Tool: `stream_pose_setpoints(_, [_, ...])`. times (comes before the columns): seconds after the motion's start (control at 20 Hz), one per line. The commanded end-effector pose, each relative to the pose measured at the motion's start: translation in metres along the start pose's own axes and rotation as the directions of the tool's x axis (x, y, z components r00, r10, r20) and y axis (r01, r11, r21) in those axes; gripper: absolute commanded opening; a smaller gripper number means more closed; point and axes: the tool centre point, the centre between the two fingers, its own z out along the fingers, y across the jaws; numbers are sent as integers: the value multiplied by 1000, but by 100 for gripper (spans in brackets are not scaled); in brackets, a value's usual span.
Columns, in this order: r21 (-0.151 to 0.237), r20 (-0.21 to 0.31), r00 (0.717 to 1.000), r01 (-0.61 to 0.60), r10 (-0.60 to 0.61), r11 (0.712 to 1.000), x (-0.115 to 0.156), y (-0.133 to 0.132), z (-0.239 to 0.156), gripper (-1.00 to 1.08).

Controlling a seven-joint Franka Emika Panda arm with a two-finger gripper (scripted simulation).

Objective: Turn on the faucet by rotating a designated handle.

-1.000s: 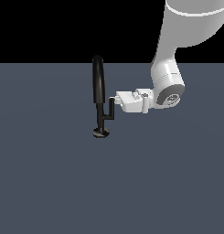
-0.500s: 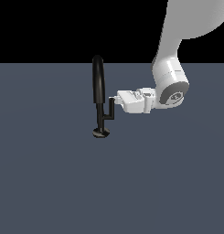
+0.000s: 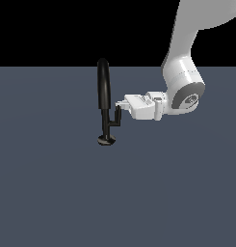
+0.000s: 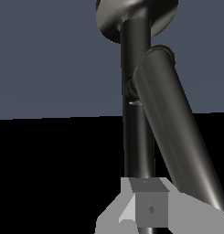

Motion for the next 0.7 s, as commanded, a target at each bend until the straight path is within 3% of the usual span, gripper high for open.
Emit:
stream_pose_setpoints(0.0, [-5,3,1000,-4,5,1000,-2,7,0,-100])
stream_pose_setpoints(0.05, [-1,0,1000,0,0,1000,-1,2,0,-100])
stream_pose_setpoints(0.65, [-4,3,1000,-3,3,1000,16,43,0,-100])
